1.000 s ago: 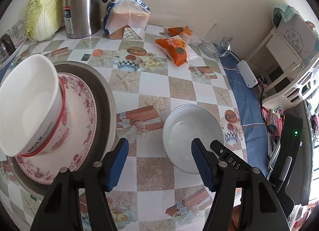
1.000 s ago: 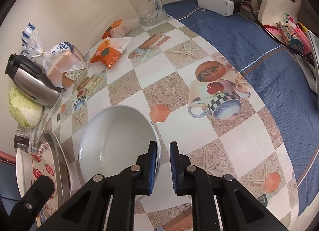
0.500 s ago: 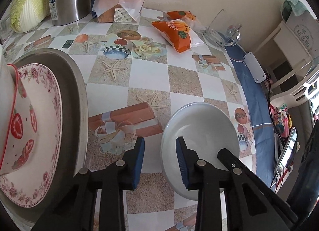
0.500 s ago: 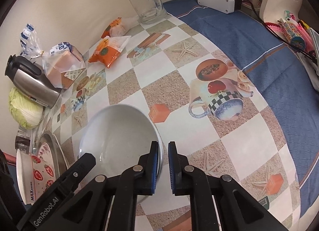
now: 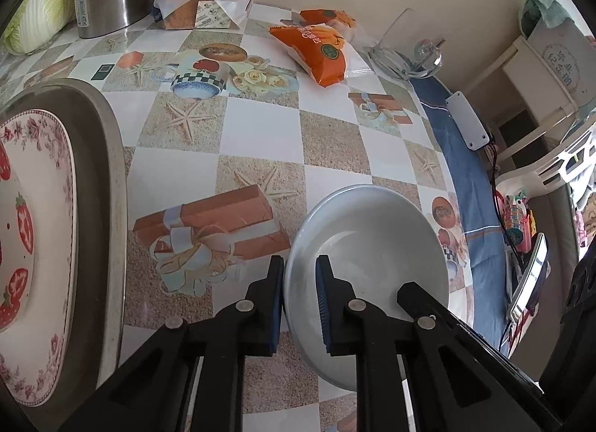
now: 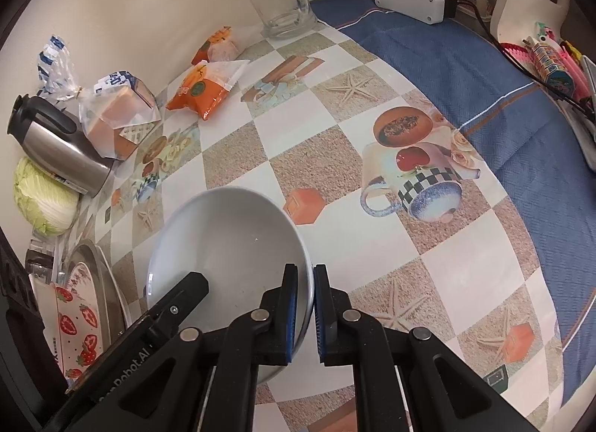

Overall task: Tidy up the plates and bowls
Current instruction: 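Close both tools on the round white bowl rim and lift it, then carry the round white bowl over the basin and lower it into the square bowl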

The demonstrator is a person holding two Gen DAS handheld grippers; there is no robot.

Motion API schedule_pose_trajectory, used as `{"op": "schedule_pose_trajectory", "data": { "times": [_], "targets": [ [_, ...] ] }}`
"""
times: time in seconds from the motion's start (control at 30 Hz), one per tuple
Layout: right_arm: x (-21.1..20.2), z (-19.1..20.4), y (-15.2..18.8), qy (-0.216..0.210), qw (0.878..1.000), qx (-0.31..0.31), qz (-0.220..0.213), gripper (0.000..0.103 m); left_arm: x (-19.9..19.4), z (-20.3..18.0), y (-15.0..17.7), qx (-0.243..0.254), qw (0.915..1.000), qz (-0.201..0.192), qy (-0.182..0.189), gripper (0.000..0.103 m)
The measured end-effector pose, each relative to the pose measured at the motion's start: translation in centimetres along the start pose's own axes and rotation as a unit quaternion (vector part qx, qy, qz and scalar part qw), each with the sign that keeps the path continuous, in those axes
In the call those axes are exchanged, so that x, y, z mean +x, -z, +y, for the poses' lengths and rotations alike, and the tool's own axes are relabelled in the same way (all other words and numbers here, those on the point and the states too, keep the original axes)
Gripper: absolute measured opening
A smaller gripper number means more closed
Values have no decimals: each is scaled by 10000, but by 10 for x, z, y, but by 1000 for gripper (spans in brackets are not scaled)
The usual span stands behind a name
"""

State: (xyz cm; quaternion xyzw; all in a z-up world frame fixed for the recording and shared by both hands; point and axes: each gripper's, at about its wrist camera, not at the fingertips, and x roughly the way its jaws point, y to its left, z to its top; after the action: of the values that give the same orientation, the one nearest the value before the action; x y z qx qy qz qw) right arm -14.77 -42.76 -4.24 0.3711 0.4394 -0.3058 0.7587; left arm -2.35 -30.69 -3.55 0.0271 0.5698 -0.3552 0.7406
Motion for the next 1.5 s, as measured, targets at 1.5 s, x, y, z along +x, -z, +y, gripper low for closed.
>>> {"op": "schedule_pose_trajectory", "data": {
  "times": [1.5],
  "targets": [
    [-117,156,31,-551,9826,-1274,-1238,10,-174,97,-23,-659,9871,-1409,378,18]
  ]
}}
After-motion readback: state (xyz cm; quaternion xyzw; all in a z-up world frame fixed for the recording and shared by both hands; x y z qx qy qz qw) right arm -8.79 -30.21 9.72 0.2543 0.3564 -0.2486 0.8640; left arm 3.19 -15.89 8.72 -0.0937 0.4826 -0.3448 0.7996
